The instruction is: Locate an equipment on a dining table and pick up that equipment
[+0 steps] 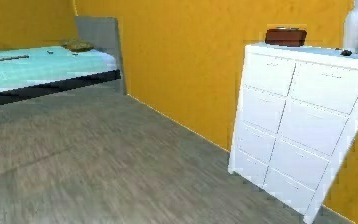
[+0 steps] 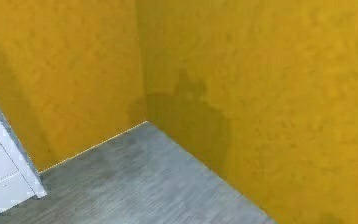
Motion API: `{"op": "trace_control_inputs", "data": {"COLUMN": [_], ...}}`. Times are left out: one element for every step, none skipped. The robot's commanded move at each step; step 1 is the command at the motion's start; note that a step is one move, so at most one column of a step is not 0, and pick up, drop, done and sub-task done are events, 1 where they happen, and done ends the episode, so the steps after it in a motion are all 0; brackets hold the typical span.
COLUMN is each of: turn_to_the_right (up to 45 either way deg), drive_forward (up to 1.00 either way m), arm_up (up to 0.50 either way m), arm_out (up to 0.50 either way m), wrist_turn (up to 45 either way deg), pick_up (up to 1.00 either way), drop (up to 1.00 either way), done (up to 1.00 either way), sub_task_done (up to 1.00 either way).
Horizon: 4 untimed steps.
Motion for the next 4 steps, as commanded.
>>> {"op": "trace_control_inputs", "data": {"turn_to_the_right": [-42.0, 0.0, -45.0, -45.0], "drive_forward": [0.0, 0.2, 0.0, 0.0], "arm_up": [0.0, 0.0, 0.0, 0.0], "arm_out": [0.0, 0.0, 0.0, 0.0], "wrist_turn": [0.0, 0.0, 0.0, 0.0], "pick_up": [0.0, 0.0, 0.0, 0.0], "drop": [0.0, 0.0, 0.0, 0.0], "done": [0.0, 0.0, 0.0, 0.0], "sub_task_done": [0.0, 0.0, 0.0, 0.0]}}
